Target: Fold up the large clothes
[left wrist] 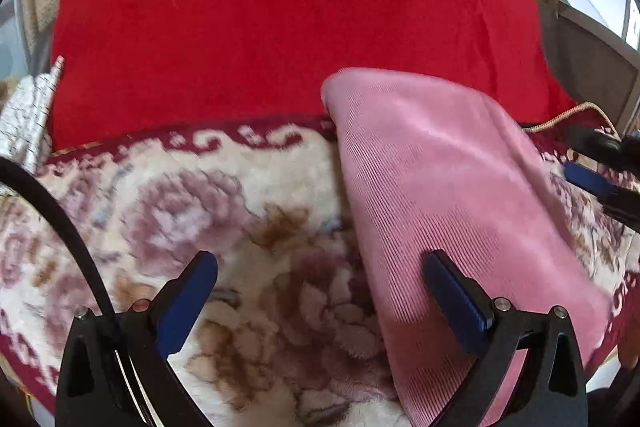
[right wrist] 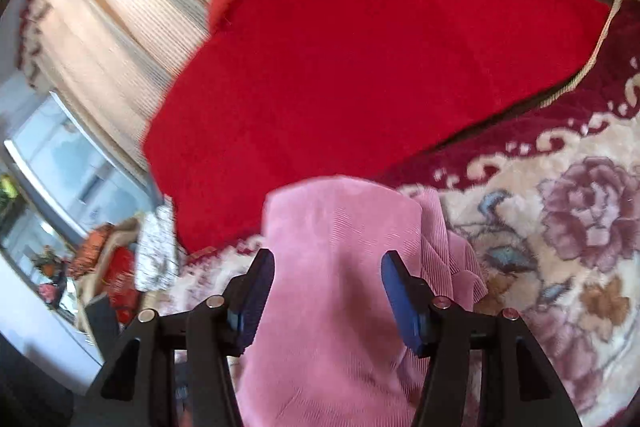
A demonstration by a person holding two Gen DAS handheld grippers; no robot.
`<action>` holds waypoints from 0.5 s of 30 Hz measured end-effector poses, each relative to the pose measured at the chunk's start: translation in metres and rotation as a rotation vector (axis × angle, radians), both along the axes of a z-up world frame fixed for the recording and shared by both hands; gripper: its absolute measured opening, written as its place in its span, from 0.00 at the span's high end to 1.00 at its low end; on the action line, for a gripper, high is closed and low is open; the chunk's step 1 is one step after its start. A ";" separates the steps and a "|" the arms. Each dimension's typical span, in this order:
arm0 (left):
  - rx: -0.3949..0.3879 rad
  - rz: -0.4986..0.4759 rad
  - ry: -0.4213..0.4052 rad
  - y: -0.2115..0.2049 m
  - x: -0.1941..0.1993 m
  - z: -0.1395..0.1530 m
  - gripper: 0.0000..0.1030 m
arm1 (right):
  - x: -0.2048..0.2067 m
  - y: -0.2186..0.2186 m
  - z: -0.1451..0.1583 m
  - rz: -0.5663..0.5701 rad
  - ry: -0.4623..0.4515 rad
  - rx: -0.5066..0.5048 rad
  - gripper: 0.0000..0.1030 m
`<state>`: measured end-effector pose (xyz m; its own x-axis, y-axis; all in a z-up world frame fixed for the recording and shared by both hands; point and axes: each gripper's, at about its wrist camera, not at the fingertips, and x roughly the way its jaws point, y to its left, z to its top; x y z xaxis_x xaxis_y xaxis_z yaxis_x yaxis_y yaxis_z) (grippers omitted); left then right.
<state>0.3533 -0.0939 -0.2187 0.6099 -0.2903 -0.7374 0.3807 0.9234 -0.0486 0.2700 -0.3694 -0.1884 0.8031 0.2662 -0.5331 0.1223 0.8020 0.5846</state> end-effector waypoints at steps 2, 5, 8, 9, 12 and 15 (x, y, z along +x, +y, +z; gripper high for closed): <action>-0.046 -0.005 0.024 0.007 0.003 -0.004 0.00 | 0.021 0.000 -0.028 0.033 0.108 0.047 0.41; -0.093 -0.041 0.056 0.012 0.009 -0.005 0.00 | 0.033 0.000 -0.062 0.044 0.193 0.102 0.43; -0.121 -0.039 0.058 0.017 0.012 -0.006 0.00 | 0.029 -0.001 -0.051 0.046 0.158 0.088 0.44; -0.129 -0.031 0.055 0.018 0.011 -0.004 0.00 | 0.026 0.000 -0.047 0.042 0.143 0.075 0.44; -0.144 -0.008 -0.002 0.025 0.006 0.004 0.00 | 0.016 0.001 -0.044 0.035 0.126 0.035 0.44; -0.196 0.008 -0.063 0.038 -0.003 0.018 0.00 | 0.001 0.006 -0.028 0.037 0.063 -0.007 0.44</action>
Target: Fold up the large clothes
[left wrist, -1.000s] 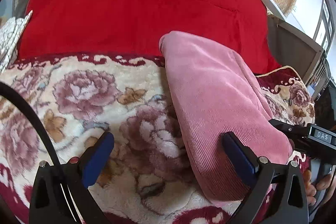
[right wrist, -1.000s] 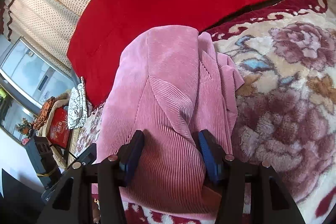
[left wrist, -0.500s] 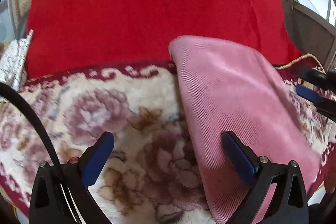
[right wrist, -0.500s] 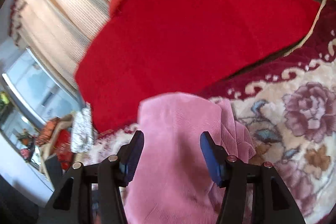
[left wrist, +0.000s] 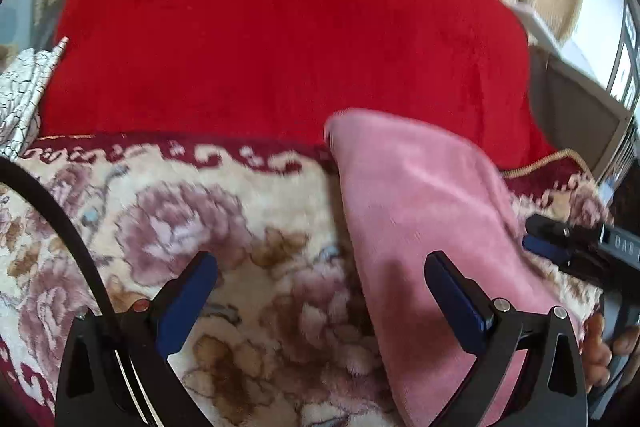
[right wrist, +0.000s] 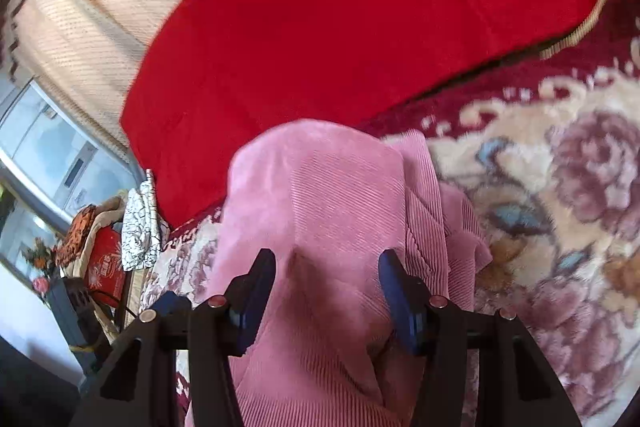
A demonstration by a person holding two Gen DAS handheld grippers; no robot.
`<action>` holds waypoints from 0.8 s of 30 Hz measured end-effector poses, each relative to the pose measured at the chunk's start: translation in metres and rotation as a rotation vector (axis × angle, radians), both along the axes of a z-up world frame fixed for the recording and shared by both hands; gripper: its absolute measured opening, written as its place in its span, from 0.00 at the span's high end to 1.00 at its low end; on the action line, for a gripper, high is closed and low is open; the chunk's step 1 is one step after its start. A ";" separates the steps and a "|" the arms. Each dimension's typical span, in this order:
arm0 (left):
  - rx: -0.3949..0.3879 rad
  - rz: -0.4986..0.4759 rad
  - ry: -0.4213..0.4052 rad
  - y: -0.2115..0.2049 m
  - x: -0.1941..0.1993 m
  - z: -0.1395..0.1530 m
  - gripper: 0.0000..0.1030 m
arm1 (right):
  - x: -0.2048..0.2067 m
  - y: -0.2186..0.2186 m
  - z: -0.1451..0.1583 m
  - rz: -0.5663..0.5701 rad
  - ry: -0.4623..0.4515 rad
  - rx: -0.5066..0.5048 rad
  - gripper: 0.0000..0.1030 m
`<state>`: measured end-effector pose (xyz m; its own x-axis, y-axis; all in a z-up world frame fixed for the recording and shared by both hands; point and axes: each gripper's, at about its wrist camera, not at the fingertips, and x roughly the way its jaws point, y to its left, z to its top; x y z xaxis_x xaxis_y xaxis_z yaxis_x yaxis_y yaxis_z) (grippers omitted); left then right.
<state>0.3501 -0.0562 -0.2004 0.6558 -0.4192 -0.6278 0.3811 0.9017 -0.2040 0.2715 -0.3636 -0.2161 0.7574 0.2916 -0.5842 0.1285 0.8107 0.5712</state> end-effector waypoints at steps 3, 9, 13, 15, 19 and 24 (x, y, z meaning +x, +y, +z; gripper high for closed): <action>0.003 0.004 0.003 0.003 -0.004 0.001 0.00 | -0.015 0.001 0.013 0.006 -0.049 -0.015 0.44; 0.145 -0.038 0.052 -0.020 -0.007 -0.031 0.00 | 0.001 0.007 -0.025 0.053 0.147 -0.013 0.43; 0.155 -0.051 0.036 -0.014 -0.011 -0.023 0.00 | 0.001 0.003 -0.021 0.031 0.135 0.014 0.41; 0.143 -0.059 0.022 -0.011 -0.016 -0.018 0.00 | -0.001 0.002 -0.018 0.020 0.126 0.005 0.41; 0.127 -0.112 -0.049 -0.006 -0.036 0.000 0.00 | -0.015 0.004 0.000 0.028 0.061 -0.022 0.41; 0.162 -0.166 -0.031 -0.007 -0.048 0.001 0.00 | -0.045 0.008 0.012 0.048 -0.022 -0.020 0.41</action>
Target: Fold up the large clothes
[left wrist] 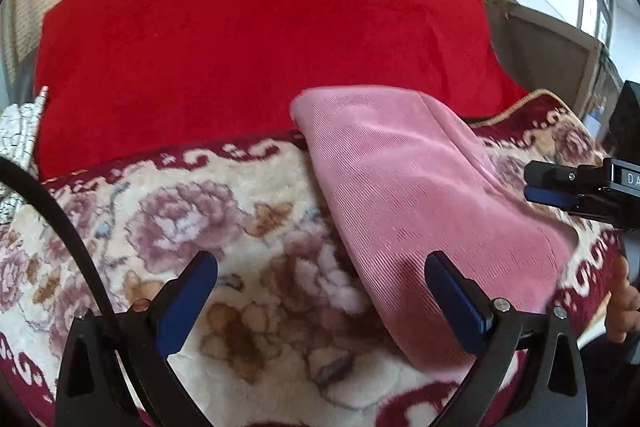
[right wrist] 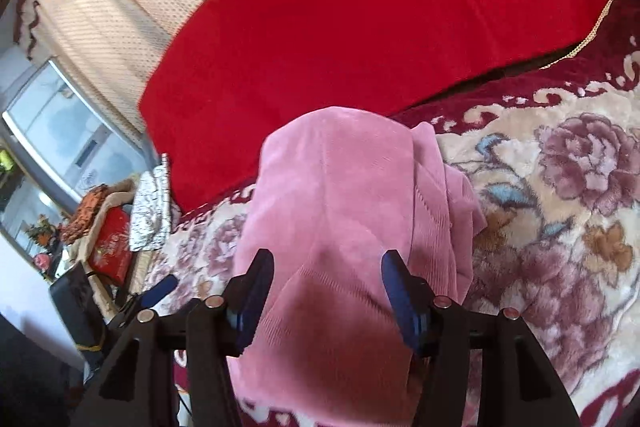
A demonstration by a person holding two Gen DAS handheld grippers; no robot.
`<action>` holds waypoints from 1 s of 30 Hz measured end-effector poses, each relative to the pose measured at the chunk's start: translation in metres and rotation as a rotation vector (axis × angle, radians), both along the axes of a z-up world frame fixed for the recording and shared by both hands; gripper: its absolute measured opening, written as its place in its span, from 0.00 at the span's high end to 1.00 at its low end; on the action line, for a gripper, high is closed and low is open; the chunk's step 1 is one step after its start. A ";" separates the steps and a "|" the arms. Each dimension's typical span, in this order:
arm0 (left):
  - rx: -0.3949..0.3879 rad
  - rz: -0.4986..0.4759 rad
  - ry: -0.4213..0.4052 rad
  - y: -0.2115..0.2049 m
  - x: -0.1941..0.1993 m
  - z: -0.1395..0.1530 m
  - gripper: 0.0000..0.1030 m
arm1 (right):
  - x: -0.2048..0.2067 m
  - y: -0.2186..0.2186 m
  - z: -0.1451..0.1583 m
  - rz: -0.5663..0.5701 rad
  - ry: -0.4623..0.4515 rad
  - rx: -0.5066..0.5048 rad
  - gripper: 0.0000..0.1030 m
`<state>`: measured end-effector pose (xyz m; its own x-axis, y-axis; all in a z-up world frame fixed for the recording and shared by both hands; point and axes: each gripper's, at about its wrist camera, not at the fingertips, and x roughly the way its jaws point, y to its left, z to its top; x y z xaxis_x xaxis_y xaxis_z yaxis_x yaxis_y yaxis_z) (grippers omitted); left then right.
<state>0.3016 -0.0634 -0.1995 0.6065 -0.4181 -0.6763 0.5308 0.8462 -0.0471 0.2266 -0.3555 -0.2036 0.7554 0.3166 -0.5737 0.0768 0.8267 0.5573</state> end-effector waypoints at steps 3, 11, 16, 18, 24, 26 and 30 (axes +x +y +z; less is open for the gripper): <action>0.053 -0.015 0.057 -0.008 0.001 -0.015 0.00 | 0.003 0.012 -0.013 0.041 0.054 0.002 0.41; -0.049 0.018 0.133 0.002 0.009 -0.014 0.00 | 0.012 0.003 -0.034 0.021 0.114 0.064 0.40; -0.116 0.025 0.009 0.010 -0.005 0.012 0.00 | -0.005 -0.001 -0.008 -0.009 -0.035 0.025 0.40; -0.127 0.038 0.005 0.012 -0.001 0.012 0.00 | -0.010 -0.003 0.000 -0.012 -0.085 0.033 0.40; 0.046 0.098 0.082 -0.008 0.015 -0.016 0.00 | 0.007 0.011 -0.017 0.036 0.028 0.021 0.40; 0.035 0.096 0.053 -0.006 0.012 -0.017 0.00 | 0.014 0.011 -0.032 0.040 0.098 0.035 0.40; 0.020 0.112 0.072 -0.003 0.015 -0.016 0.00 | 0.010 -0.004 -0.033 0.021 0.081 0.115 0.40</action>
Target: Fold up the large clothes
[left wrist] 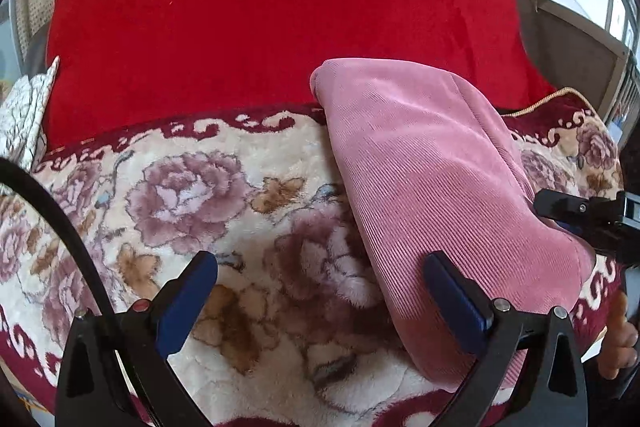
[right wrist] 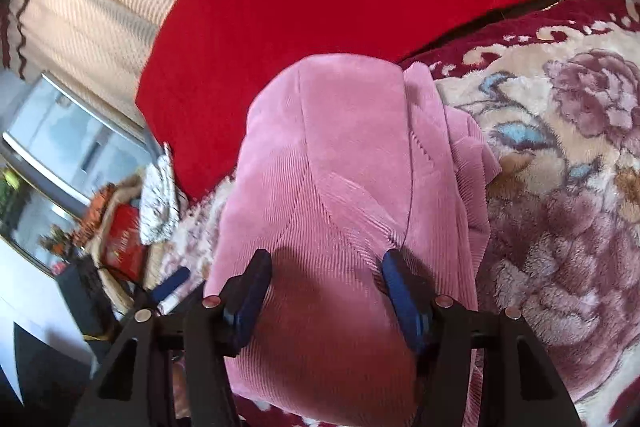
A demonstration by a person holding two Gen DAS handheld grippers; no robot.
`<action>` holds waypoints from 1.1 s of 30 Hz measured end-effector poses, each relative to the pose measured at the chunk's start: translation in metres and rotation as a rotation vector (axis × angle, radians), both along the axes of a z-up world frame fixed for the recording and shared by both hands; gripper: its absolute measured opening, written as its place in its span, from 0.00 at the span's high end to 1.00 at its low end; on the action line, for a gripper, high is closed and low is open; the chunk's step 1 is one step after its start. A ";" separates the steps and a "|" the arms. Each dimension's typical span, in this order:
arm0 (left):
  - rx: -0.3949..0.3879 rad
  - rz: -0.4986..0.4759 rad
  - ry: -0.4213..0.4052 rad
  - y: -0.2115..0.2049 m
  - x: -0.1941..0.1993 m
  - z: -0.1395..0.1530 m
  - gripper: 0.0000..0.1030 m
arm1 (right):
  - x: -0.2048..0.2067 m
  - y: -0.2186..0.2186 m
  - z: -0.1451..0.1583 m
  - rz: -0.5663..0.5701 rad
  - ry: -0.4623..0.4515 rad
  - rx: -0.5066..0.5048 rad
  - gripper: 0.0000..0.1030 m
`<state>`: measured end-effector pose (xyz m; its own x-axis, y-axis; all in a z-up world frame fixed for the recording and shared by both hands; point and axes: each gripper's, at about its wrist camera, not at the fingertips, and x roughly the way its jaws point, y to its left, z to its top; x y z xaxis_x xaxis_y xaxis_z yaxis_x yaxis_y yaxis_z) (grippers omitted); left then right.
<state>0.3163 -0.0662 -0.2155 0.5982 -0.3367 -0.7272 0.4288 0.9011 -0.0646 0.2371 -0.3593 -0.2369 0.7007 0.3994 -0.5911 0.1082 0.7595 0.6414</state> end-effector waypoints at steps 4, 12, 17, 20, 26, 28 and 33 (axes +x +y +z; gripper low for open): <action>-0.021 0.026 0.005 0.003 0.000 0.003 0.00 | -0.008 -0.004 0.008 -0.027 -0.036 -0.036 0.39; 0.029 0.035 -0.025 -0.001 -0.001 0.001 0.00 | -0.001 0.014 0.007 0.009 0.003 -0.145 0.39; 0.029 0.035 -0.029 -0.001 -0.001 0.000 0.00 | 0.001 0.008 -0.001 0.015 0.020 -0.106 0.39; 0.019 0.039 -0.020 0.000 0.000 -0.001 0.00 | 0.002 0.009 -0.003 0.019 0.019 -0.113 0.39; 0.031 0.041 -0.039 0.001 0.000 0.001 0.00 | -0.006 0.012 0.012 -0.001 -0.031 -0.192 0.39; 0.035 0.044 -0.052 0.001 -0.001 0.003 0.00 | -0.010 0.012 0.021 -0.030 -0.073 -0.233 0.39; 0.021 0.060 -0.081 0.001 -0.001 0.010 0.00 | 0.008 0.006 0.006 -0.045 0.016 -0.240 0.39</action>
<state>0.3157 -0.0654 -0.2054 0.6739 -0.2835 -0.6823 0.3767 0.9262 -0.0128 0.2456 -0.3529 -0.2305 0.7048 0.2148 -0.6761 0.1541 0.8840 0.4414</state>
